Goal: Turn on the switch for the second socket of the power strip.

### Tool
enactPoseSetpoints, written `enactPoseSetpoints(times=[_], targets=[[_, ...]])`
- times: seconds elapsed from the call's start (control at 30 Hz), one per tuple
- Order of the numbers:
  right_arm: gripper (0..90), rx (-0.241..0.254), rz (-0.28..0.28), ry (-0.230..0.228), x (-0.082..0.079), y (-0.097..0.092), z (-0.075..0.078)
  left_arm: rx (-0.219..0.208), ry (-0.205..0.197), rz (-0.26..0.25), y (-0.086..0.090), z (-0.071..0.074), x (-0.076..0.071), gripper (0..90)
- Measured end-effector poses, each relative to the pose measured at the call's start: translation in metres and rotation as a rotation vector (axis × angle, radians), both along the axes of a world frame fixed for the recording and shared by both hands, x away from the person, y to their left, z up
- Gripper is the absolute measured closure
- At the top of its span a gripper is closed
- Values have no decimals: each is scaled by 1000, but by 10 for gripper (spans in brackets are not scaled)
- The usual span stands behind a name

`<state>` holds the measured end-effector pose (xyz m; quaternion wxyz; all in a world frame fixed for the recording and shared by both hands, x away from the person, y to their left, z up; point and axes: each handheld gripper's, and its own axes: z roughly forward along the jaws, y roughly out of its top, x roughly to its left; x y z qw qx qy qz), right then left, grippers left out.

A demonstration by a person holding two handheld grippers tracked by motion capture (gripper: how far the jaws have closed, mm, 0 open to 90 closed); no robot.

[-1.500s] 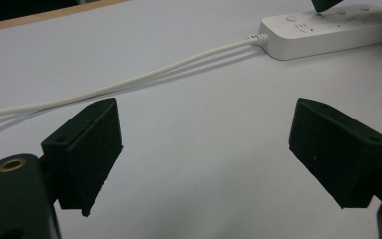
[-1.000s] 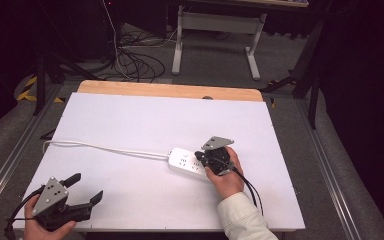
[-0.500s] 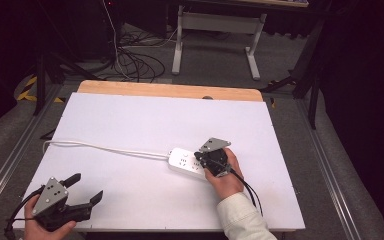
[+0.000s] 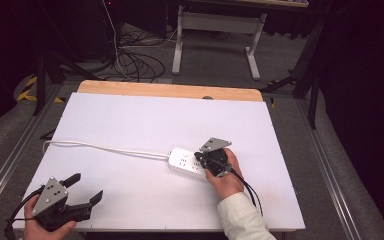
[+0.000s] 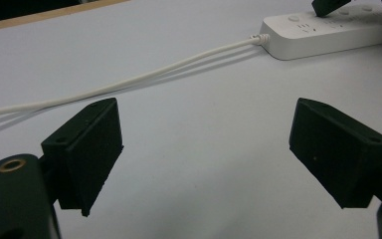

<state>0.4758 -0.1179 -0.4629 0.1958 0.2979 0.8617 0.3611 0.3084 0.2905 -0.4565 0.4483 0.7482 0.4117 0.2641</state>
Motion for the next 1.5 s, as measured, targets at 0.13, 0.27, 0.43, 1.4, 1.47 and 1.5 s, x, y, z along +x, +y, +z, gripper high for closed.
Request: enactPoseSetpoints(times=[0.13, 0.27, 0.43, 1.4, 1.47, 1.5], targets=[[900, 0, -1, -3, -1, 0, -1, -1, 0, 0, 0, 0, 0, 139], [900, 3, 2, 0, 0, -1, -1, -7, 1, 1, -1, 0, 0, 139], [900, 14, 4, 5, 0, -2, -2, -1, -2, 2, 0, 0, 0, 139], [900, 86, 2, -32, -3, -10, 9, -12, 2, -3, 0, 0, 1, 139], [900, 96, 5, -38, -5, -12, 12, -5, -2, -2, 0, 0, 1, 139], [900, 100, 4, -41, -6, -13, 14, -4, -2, -2, 0, 0, 1, 139]])
